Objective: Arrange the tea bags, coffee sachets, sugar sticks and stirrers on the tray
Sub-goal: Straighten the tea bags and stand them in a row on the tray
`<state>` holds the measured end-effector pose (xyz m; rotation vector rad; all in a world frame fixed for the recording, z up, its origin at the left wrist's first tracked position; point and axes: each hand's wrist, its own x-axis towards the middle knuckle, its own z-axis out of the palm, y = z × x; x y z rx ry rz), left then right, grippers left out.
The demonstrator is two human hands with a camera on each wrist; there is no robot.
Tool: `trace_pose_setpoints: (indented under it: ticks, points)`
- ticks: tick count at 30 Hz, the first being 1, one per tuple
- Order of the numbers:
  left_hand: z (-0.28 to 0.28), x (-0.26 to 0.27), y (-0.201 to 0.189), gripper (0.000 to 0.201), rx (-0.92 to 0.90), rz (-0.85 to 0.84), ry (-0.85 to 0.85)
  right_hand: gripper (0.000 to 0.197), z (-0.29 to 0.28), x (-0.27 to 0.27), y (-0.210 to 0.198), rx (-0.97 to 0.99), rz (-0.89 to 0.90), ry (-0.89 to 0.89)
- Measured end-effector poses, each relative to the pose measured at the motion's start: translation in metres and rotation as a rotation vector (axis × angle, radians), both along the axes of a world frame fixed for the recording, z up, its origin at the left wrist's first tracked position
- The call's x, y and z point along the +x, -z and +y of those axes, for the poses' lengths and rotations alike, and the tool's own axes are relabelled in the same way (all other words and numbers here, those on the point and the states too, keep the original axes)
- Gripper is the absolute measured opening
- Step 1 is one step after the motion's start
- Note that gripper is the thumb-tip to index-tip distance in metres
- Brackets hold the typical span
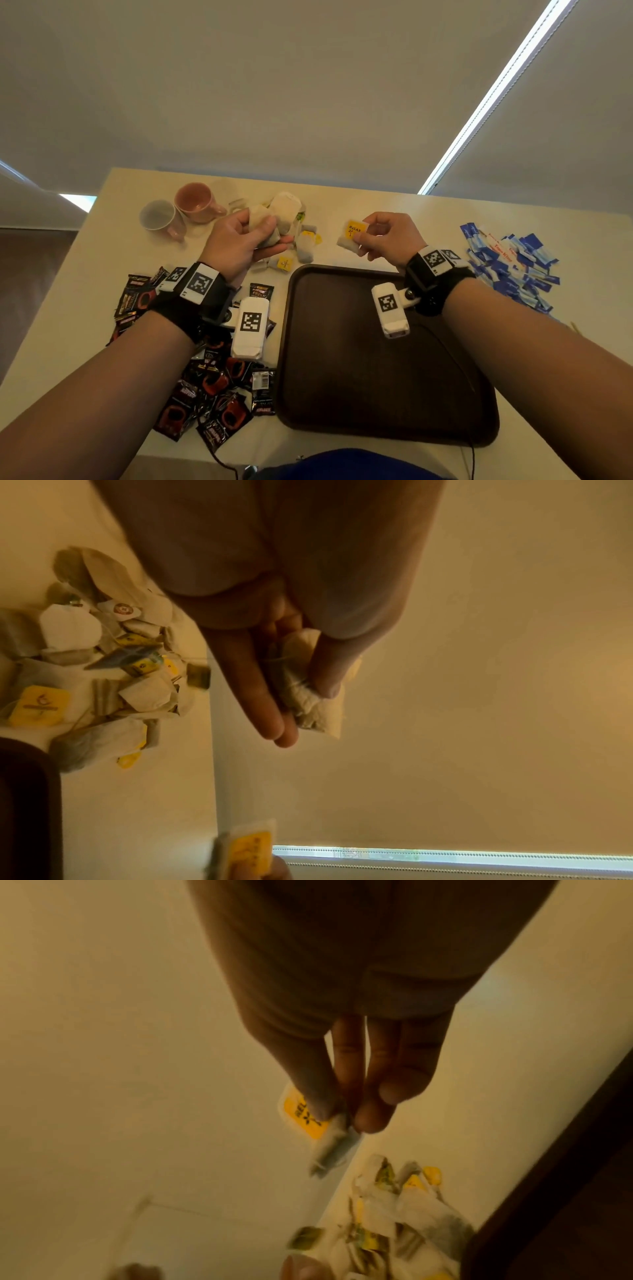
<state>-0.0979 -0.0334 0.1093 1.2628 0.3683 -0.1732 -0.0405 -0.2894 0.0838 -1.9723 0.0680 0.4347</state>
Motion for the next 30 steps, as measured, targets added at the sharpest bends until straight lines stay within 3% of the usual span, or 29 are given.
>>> trace_pose_setpoints:
  ticks: [8,17,20,26,30]
  points:
    - [0.01,-0.001,0.009,0.012,0.01,0.012,0.015,0.016,0.052,0.002,0.075,-0.407,0.137,-0.262]
    - [0.02,-0.002,0.021,0.014,0.011,0.041,0.014,0.015,0.082,-0.003,0.112,-0.48,0.197,-0.19]
    - [0.021,-0.002,0.023,0.014,0.01,0.043,0.03,0.009,0.083,-0.002,0.12,-0.504,0.179,-0.147]
    - [0.018,-0.003,0.025,0.013,0.012,0.053,0.04,0.018,0.08,0.001,0.131,-0.507,0.135,-0.117]
    - [0.016,-0.003,0.026,0.012,0.007,0.058,0.042,0.011,0.077,0.003,0.135,-0.544,0.091,-0.132]
